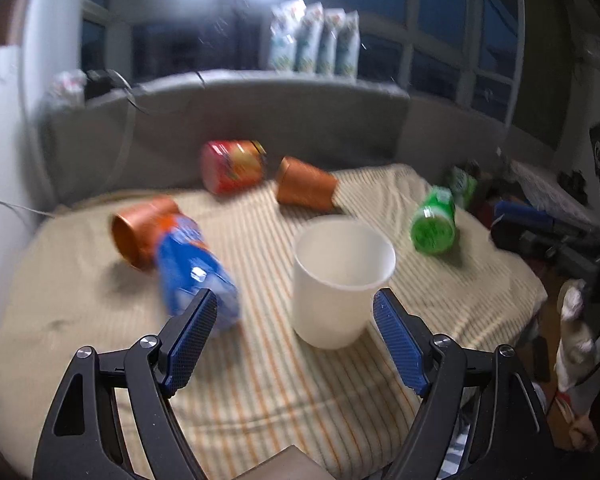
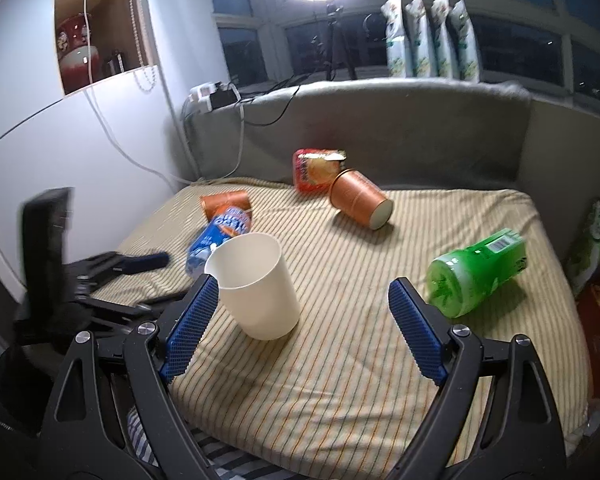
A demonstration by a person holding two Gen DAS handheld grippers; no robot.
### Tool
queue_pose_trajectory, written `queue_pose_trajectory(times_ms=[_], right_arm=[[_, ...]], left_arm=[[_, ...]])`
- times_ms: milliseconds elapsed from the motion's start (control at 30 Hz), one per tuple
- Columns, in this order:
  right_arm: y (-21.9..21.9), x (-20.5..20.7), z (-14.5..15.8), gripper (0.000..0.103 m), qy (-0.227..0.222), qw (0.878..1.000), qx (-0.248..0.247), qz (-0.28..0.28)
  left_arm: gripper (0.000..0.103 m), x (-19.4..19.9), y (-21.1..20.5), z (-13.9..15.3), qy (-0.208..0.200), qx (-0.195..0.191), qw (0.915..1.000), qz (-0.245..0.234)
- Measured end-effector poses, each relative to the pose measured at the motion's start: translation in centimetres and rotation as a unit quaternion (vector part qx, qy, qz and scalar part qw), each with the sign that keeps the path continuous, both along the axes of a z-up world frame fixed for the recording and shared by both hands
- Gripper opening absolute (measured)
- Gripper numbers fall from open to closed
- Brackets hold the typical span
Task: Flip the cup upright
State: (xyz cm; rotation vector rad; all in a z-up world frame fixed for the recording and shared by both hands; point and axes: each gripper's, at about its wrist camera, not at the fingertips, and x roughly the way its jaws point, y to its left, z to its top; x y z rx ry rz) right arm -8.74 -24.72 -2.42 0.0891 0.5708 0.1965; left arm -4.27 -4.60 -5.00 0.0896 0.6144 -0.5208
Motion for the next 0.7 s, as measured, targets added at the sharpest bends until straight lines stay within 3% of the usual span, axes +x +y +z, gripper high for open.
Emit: queue_pose_trajectory(times_ms=[233,300,700], right_arm=[[0.4,-1.3,1.2,0.094,-0.036,0.997,-0.034,-0.063],[0.4,-1.9,1.6,0.099,-0.05,0.995,-0.042,-0.076],[-0.7,-3.6,2.7,0.103,-0.08,0.989,-0.035,-0.116]], left_arm=[[0.081,-3.0,1.6,3.2,-0.09,-0.008,0.9918,0.091],[0.081,-3.4,2.0,3.8,-0.102,-0.012,0.9891,0.106],[0.082,-4.9,2.0,5.0,-0.14,-0.007,0.981,0.134]])
